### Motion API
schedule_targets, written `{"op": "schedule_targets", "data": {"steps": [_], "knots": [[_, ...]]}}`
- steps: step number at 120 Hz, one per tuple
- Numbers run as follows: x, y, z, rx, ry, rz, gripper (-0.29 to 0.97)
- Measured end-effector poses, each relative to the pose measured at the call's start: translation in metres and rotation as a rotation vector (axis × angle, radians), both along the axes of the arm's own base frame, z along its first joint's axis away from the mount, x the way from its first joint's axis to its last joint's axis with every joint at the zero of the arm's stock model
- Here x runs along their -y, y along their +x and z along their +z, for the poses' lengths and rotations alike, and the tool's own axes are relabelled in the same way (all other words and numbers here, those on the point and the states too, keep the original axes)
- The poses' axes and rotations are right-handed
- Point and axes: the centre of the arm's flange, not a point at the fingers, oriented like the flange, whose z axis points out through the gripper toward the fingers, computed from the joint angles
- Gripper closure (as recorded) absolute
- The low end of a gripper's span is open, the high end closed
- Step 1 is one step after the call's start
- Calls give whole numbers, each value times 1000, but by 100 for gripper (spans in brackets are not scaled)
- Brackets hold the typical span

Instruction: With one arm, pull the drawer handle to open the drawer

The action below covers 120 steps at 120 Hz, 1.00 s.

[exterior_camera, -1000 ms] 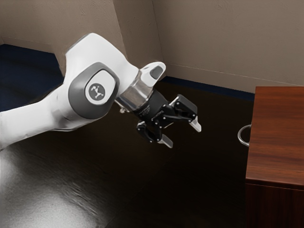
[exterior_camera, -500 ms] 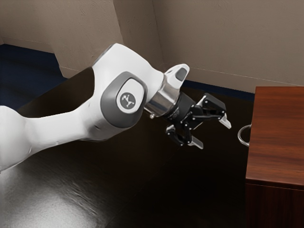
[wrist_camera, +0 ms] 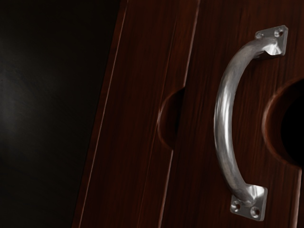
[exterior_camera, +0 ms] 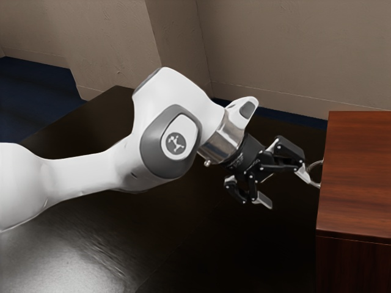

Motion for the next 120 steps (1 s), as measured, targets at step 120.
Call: {"op": "schedule_targets", "data": {"steps": [120], "knots": [[6,55,-23,113,146,-27,0]]}}
